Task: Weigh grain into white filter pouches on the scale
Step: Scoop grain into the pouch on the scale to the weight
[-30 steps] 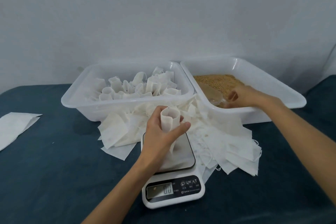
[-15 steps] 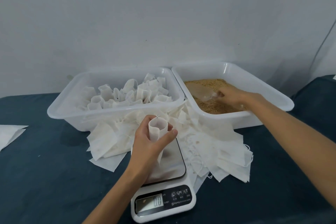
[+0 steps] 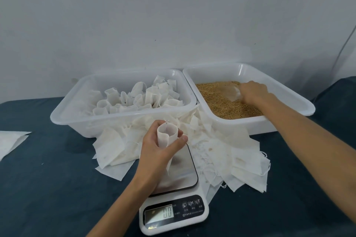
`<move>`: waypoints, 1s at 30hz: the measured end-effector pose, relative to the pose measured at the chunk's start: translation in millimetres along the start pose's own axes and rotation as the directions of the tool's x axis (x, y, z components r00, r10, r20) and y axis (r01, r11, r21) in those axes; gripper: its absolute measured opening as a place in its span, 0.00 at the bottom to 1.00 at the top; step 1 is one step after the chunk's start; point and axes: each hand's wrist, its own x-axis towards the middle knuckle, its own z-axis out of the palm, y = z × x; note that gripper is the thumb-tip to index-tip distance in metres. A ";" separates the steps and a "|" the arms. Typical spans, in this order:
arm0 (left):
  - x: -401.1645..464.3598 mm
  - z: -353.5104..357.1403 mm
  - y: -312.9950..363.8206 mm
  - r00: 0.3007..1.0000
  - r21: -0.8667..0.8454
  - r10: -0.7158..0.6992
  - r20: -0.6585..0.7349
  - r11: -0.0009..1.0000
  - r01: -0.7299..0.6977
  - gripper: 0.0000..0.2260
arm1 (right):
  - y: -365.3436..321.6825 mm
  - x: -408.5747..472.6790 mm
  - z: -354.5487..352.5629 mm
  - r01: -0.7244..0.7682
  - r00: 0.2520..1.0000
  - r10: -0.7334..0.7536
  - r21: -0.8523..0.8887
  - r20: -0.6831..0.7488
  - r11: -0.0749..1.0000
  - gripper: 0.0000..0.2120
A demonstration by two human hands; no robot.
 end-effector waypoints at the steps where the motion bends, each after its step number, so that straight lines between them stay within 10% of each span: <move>1: -0.2 0.0 0.2 1.000 0.002 0.002 -0.003 1.000 -0.002 0.18 | -0.5 0.2 1.1 0.045 0.999 -0.045 0.004 0.002 0.999 0.07; 11: 0.0 0.1 -0.6 1.000 -0.012 -0.004 0.002 1.000 0.004 0.17 | -5.5 -1.6 7.7 0.252 0.967 -0.254 0.181 -0.011 0.951 0.12; 30: 0.8 -1.4 1.5 1.000 -0.008 0.003 0.001 1.000 -0.003 0.17 | 13.8 -2.0 9.0 -0.011 0.993 0.055 0.391 -0.103 0.921 0.06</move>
